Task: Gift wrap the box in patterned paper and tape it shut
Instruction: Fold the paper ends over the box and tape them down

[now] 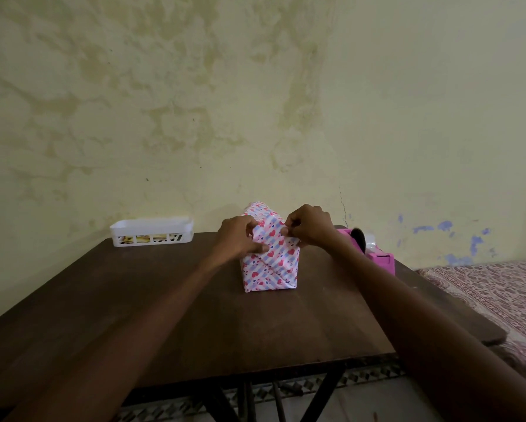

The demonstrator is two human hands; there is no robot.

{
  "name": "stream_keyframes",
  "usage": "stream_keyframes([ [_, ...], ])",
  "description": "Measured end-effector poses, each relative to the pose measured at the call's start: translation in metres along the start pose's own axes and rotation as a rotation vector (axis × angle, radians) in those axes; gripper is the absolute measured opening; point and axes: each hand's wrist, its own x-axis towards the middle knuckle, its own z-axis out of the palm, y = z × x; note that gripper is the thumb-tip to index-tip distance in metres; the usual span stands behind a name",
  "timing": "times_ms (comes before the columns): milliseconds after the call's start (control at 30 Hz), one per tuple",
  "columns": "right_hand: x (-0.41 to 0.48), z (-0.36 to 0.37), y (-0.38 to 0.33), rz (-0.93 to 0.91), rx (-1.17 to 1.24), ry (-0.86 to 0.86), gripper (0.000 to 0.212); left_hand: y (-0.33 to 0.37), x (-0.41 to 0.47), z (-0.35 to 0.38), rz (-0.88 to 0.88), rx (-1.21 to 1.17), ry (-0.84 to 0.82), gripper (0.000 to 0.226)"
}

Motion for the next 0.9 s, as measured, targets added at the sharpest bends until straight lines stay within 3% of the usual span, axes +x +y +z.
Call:
stream_keyframes([
  [200,-0.005,0.0,-0.007,-0.036,-0.15,0.043,0.013,-0.006,0.004,-0.001,0.046,0.053,0.049,0.026],
  [300,-0.005,0.0,-0.003,-0.05,-0.095,0.011,0.013,-0.007,0.007,0.001,0.06,0.122,0.093,0.03],
  [467,-0.013,0.002,-0.005,-0.089,-0.088,-0.058,0.045,-0.009,0.006,0.005,0.13,0.214,0.149,0.025],
  [700,-0.013,0.018,-0.005,-0.144,-0.177,0.115,0.034,-0.013,0.002,0.01,0.142,0.199,0.217,0.023],
  [900,-0.017,0.016,-0.003,-0.225,-0.165,0.141,0.031,-0.015,0.0,0.014,0.174,0.213,0.295,0.022],
])
